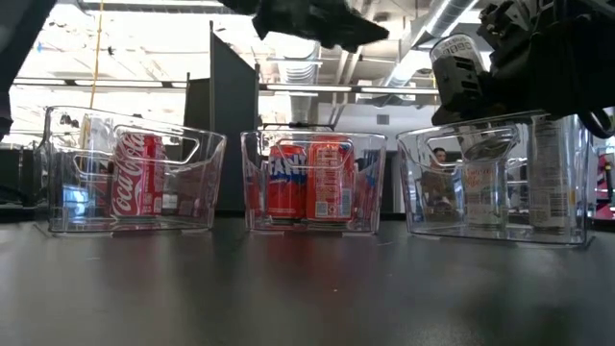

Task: Sort soda cans
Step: Put the bottom white soda can into the right transparent bin

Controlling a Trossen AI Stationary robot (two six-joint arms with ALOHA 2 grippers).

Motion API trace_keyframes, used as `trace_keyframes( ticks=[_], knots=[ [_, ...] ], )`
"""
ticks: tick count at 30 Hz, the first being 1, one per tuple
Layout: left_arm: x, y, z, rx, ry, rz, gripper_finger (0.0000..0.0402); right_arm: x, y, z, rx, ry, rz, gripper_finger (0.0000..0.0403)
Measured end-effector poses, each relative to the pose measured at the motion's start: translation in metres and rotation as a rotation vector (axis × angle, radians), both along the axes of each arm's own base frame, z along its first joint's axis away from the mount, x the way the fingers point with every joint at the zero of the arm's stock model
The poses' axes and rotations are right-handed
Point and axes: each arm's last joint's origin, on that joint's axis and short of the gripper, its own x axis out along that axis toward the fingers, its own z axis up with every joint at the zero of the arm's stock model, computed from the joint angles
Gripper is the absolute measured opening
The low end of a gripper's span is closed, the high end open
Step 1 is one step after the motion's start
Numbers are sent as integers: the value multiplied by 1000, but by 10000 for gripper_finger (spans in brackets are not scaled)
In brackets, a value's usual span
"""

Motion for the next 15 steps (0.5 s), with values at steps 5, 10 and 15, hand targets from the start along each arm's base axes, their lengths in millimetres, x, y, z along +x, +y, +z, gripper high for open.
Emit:
trace_keyframes(
  ticks=[5,10,15],
  knots=[
    [19,10,-2,-11,136,25,98,0,0,0,-4,10,2,239],
    [29,9,10,50,220,38,219,0,0,0,-7,17,2,238],
    [38,3,20,34,231,30,313,0,-1,0,-19,44,6,239]
  ],
)
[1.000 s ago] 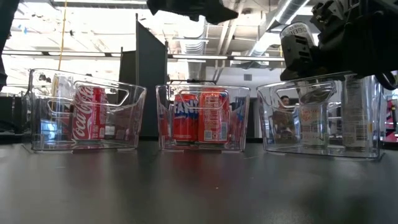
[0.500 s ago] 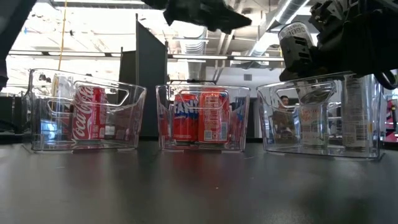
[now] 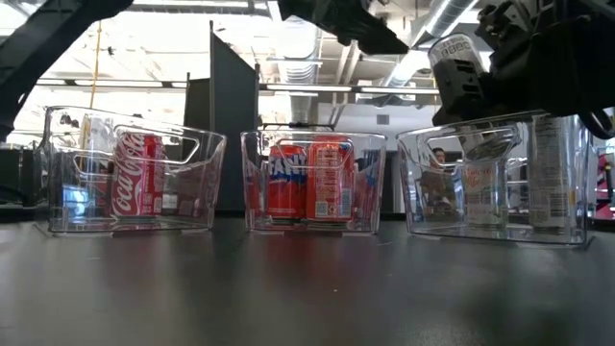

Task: Sort soda cans
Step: Put the bottom white soda can into the right transparent bin

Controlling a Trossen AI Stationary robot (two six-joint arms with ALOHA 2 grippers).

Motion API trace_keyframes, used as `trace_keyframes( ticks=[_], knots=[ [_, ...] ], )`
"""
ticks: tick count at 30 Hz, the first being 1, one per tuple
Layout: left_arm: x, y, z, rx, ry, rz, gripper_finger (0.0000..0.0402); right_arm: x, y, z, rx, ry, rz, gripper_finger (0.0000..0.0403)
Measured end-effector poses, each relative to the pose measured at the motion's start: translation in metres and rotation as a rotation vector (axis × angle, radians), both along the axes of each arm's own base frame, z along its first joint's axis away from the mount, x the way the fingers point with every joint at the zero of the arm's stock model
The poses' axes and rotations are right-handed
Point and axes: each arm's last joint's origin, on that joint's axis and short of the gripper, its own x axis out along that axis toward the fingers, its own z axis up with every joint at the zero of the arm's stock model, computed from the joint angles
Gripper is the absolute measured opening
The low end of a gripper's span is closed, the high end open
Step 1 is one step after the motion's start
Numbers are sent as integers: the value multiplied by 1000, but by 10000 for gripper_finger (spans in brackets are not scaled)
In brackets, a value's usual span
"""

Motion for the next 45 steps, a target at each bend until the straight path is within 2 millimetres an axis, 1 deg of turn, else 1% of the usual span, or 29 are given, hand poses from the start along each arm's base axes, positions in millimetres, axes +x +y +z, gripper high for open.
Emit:
trace_keyframes(
  ticks=[2,4,8,13,21,26,29,32,40,45],
  knots=[
    [5,-5,-4,-10,26,-1,333,0,-1,0,-4,10,-2,238],
    [11,-12,-8,-14,41,-12,343,1,-1,0,-7,15,-3,239],
    [20,-25,-13,-3,46,-14,348,1,-1,1,-16,39,3,239],
    [24,-36,-14,27,43,-4,348,6,2,5,-33,87,18,239],
    [23,-37,-13,18,41,-29,348,11,2,9,-30,136,16,238],
    [24,-43,-12,19,24,-63,348,12,1,8,-21,157,8,238],
    [30,-44,-18,24,20,-70,348,13,0,8,-21,161,4,239],
    [36,-44,-26,28,21,-70,348,14,0,7,-2,171,2,239],
    [36,-34,-28,23,19,-52,348,14,0,6,3,191,2,239],
    [35,-33,-29,25,24,-51,348,15,-1,6,-5,210,2,239]
  ],
)
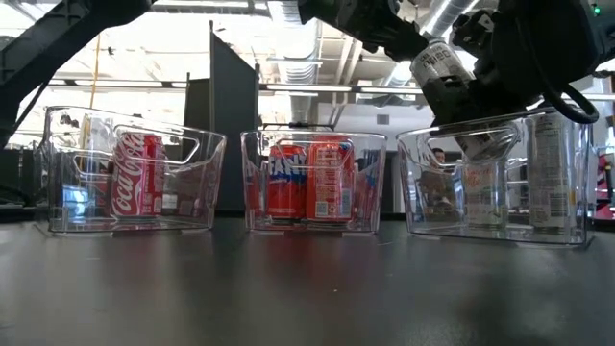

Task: Sort soda cans
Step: Put the bottom white soda can into the right transparent bin

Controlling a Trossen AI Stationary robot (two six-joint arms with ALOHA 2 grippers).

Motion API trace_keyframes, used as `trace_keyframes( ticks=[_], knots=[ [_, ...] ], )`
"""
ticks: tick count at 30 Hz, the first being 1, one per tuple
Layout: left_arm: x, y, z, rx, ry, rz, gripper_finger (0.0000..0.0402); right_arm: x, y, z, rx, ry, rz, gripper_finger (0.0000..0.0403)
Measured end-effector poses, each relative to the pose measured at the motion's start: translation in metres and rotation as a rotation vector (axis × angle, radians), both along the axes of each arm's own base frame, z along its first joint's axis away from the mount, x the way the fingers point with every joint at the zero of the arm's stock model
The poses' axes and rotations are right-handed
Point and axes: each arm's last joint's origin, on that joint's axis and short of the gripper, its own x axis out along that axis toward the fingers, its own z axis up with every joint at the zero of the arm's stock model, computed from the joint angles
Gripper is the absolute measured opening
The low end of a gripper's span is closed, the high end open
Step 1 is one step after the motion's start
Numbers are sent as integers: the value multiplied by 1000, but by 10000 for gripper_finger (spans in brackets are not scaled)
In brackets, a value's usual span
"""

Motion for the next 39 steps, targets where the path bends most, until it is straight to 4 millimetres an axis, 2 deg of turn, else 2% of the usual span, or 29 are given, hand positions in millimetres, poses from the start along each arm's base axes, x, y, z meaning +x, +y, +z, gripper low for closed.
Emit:
trace_keyframes(
  ticks=[9,27,34,39],
  knots=[
    [-1,11,0,-3,-4,29,347,0,0,0,-5,-1,2,239],
    [-6,8,8,24,-17,7,357,-1,0,1,-12,14,8,238],
    [-12,3,9,44,30,-8,358,0,1,0,-16,29,16,238],
    [-11,6,13,71,-9,23,358,0,1,0,-7,30,13,238]
  ],
)
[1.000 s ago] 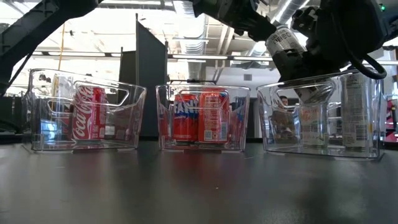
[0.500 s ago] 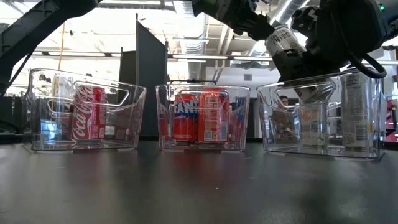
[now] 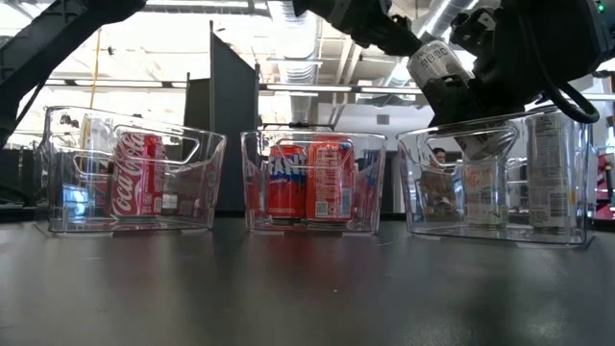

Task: Sort soda cans
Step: Put the bottom white soda can into the right transparent bin

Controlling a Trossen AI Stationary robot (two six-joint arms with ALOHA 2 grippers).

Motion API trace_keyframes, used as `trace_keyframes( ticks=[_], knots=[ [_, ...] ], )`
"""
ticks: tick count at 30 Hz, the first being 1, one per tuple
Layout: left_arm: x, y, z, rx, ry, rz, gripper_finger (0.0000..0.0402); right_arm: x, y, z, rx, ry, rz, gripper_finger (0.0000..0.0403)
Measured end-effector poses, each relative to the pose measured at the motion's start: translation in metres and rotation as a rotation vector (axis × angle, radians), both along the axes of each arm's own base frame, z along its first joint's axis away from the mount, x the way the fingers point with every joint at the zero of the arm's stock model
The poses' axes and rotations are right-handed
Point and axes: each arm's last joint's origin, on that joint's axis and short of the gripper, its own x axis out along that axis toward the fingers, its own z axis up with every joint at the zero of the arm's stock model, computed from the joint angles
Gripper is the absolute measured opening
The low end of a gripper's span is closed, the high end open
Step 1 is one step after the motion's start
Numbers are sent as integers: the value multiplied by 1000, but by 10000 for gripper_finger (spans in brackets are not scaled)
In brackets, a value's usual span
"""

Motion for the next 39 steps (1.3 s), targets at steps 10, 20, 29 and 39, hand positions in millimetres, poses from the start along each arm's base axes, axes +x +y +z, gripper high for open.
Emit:
trace_keyframes(
  ticks=[10,20,29,39],
  knots=[
    [11,-1,-17,-9,9,-35,358,0,0,0,5,-1,-3,238],
    [23,-2,-40,-41,31,-73,355,1,-1,-1,7,7,-4,238],
    [25,-1,-38,-43,6,-73,284,1,-1,-1,3,16,-1,238],
    [25,-1,-38,-42,4,-75,256,1,-1,-1,3,15,-1,238]
  ],
)
